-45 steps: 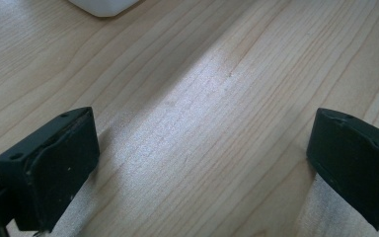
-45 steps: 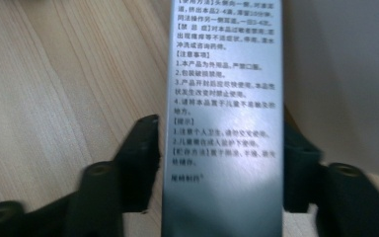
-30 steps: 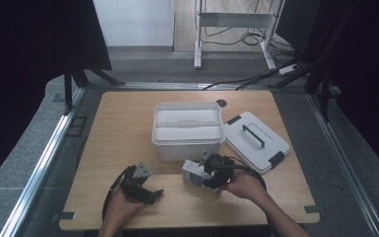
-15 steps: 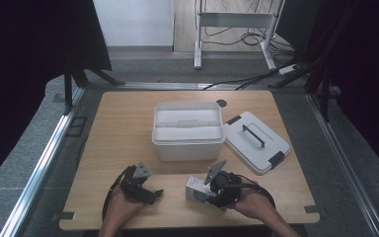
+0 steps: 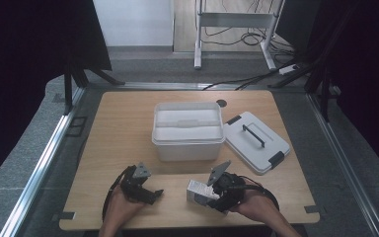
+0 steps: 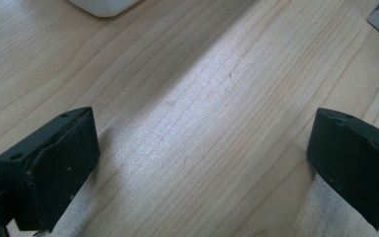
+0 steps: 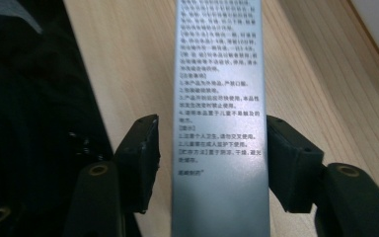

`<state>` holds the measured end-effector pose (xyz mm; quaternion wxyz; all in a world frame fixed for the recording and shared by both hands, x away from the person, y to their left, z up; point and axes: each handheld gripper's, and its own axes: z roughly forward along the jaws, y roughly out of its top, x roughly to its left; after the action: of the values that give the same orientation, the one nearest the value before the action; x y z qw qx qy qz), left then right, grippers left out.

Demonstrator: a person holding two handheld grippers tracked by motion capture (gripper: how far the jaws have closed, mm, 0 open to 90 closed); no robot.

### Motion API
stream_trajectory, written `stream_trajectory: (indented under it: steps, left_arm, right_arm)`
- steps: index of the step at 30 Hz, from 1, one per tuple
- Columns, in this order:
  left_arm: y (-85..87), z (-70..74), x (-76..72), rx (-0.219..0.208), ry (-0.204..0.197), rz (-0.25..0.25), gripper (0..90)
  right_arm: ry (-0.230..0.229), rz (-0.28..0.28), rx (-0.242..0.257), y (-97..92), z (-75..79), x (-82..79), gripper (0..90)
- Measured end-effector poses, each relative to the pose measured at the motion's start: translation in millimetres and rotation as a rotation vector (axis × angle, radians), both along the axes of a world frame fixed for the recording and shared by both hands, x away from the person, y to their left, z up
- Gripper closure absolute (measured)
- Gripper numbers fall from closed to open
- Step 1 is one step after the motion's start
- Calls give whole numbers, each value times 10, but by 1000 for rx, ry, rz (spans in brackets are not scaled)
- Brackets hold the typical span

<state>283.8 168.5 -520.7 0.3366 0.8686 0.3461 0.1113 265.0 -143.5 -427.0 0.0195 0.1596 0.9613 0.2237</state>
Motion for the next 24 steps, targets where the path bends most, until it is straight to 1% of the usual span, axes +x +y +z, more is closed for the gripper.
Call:
stream_trajectory:
  steps: [6, 9, 12, 15, 17, 19, 22, 24]
  left_arm:
    - [-1, 0, -1, 0, 0, 1, 0]
    - [-1, 0, -1, 0, 0, 1, 0]
    - [0, 1, 0, 0, 0, 0, 0]
    - [0, 1, 0, 1, 0, 0, 0]
    - [0, 1, 0, 0, 0, 1, 0]
    - [2, 1, 2, -1, 2, 2, 0]
    - [3, 1, 4, -9, 4, 9, 0]
    - [19, 4, 11, -31, 12, 14, 0]
  right_arm:
    - [4, 12, 36, -26, 196, 23, 395]
    - [-6, 7, 54, -49, 317, 56, 386]
    - [-17, -12, 69, -85, 416, 121, 372]
    - [-32, -35, 76, -140, 455, 213, 357]
    - [-52, -64, 66, -183, 438, 275, 344]
    - [-55, -92, 65, -236, 382, 340, 336]
    - [-73, -133, 58, -317, 233, 433, 316]
    - [-72, -166, 76, -379, 101, 503, 279]
